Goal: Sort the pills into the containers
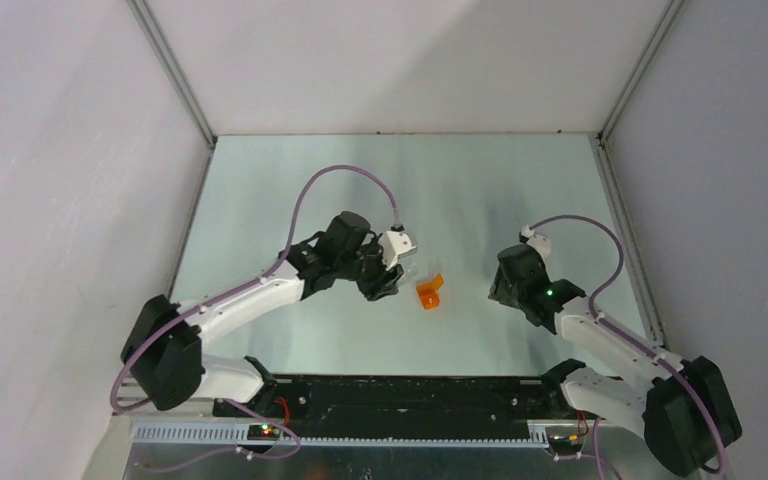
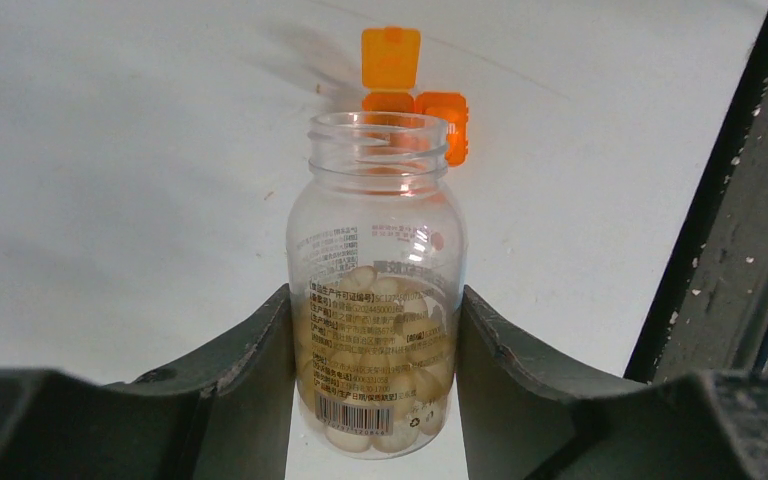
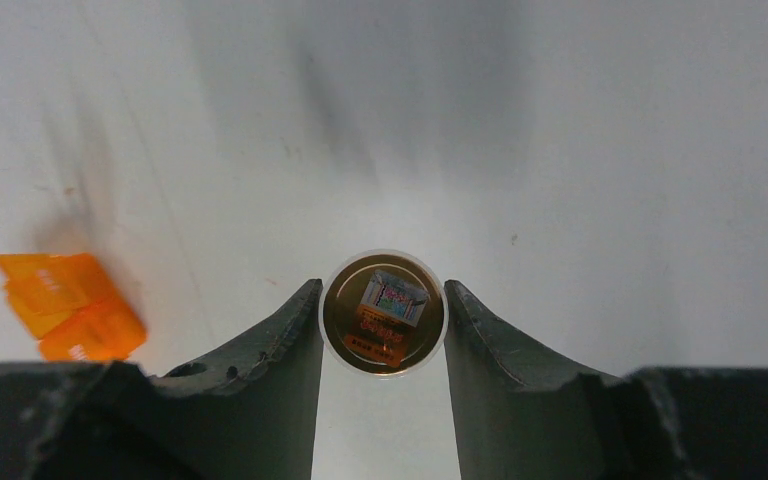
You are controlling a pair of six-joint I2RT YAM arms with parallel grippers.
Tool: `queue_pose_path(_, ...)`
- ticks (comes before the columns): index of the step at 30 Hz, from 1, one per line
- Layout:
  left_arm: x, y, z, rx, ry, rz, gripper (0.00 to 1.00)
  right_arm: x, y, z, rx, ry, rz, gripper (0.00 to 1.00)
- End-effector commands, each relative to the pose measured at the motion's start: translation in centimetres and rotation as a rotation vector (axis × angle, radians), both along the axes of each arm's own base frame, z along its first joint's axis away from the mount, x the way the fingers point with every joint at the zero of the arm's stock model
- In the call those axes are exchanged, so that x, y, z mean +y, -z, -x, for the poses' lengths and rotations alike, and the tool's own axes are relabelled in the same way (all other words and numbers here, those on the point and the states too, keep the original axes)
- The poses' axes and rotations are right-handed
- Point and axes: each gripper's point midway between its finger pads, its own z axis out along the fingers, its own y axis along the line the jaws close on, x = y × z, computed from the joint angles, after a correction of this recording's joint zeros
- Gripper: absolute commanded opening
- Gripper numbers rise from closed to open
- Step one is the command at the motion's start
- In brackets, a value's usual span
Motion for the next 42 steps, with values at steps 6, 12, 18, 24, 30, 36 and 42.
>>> queue_pose_path(6,-1.8,0.9,-1.4,-0.014,0.021,-0.049,0.0,1.0,2.6,-1.5,0.007,0.018,-0.001,0.21)
queue_pose_path(12,-2.0,2.6,-1.3,0.019,0.032,-0.114,0.0,2.0,4.0,-1.4,0.064,0.008,-0.035,0.3)
queue_pose_path(18,-1.6,4.3,-2.3,0.01,-0.008,-0.2,0.0,3.0,3.4,-1.1,0.084,-0.027,-0.081,0.68)
queue_pose_path(24,-1.8,4.6,-3.0,-0.015,-0.036,-0.226,0.0,2.7,1.8,-1.2,0.056,-0.022,-0.12,0.78)
queue_pose_path(30,-1.9,5.0,-3.5,-0.038,-0.052,-0.273,0.0,2.3,0.7,-1.1,0.04,-0.017,-0.146,0.77)
queue_pose_path(36,-1.8,5.0,-4.1,-0.077,-0.078,-0.351,0.0,2.2,0.3,-0.9,0.046,-0.003,-0.178,0.75)
queue_pose_path(42,-1.5,5.6,-4.1,-0.109,-0.086,-0.447,0.0,2.4,0.2,-1.0,0.055,0.006,-0.221,0.74)
